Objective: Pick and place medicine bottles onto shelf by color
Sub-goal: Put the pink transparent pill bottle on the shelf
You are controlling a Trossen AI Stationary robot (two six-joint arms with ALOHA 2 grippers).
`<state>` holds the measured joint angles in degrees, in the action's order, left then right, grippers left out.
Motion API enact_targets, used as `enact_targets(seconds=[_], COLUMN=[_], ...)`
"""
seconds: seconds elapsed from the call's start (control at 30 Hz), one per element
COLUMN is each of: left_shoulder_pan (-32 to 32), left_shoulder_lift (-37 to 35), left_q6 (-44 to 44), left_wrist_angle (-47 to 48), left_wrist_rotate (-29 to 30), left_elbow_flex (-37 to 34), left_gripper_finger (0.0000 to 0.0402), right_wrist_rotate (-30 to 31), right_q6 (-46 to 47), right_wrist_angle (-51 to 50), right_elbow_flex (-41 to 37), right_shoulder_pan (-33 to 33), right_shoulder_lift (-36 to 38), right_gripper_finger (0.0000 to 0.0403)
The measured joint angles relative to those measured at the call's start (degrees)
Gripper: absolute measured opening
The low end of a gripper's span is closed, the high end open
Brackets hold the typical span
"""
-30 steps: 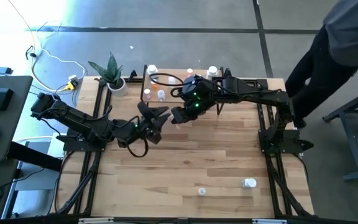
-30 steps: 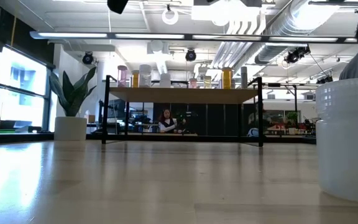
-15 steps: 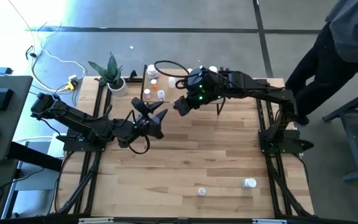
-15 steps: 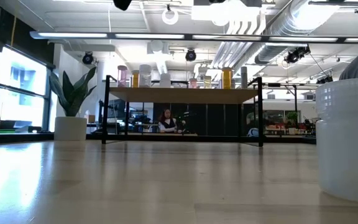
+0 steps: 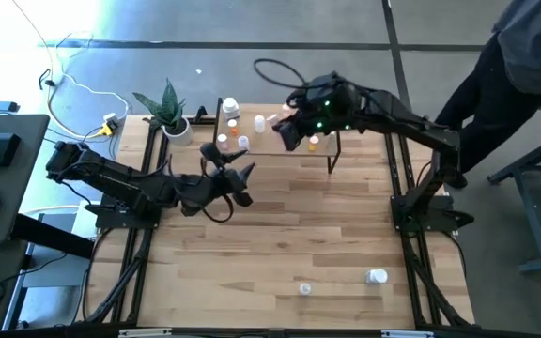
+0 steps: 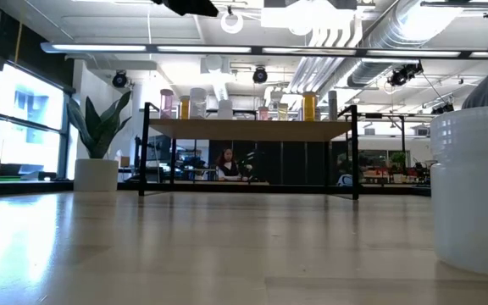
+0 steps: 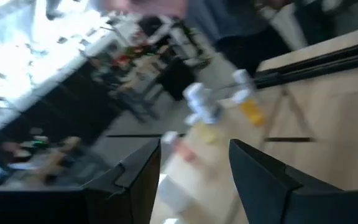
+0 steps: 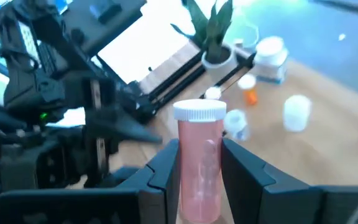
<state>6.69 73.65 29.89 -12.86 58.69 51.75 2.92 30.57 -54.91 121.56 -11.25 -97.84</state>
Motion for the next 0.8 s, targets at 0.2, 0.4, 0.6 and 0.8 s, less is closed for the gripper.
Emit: enact_targets(seconds=[0.2,0.4,0.6,0.8], left_shoulder_pan=[-3.04,-7.23,-10.56,-12.43], left_shoulder_lift=[0.0,0.01,0.02,-0.18], left_q6=[-17.03,-25.05,-26.76,-30.57], left_wrist_angle=[7.6,11.28,11.35,11.4], left_wrist_rotate=[-12.61,-22.89,-35.3,-40.17], left_elbow_flex=[0.0,-0.02,-0.01,-0.02], left_gripper_finger=[0.018,0.018,0.018,0.018], right_wrist_rotate=[0.05,0.04,0.02,-0.04], right_q6=[-5.1,-12.16,-22.7,-30.59], right_wrist_angle=[1.15,3.71,7.34,9.66], right_elbow_flex=[-0.02,0.0,0.0,0.0], right_shoulder_pan=[-3.58,-6.96,-9.46,-10.74], right_shoulder_lift=[2.7,5.4,7.69,8.87], right_gripper_finger=[0.009,0.009,0.009,0.009])
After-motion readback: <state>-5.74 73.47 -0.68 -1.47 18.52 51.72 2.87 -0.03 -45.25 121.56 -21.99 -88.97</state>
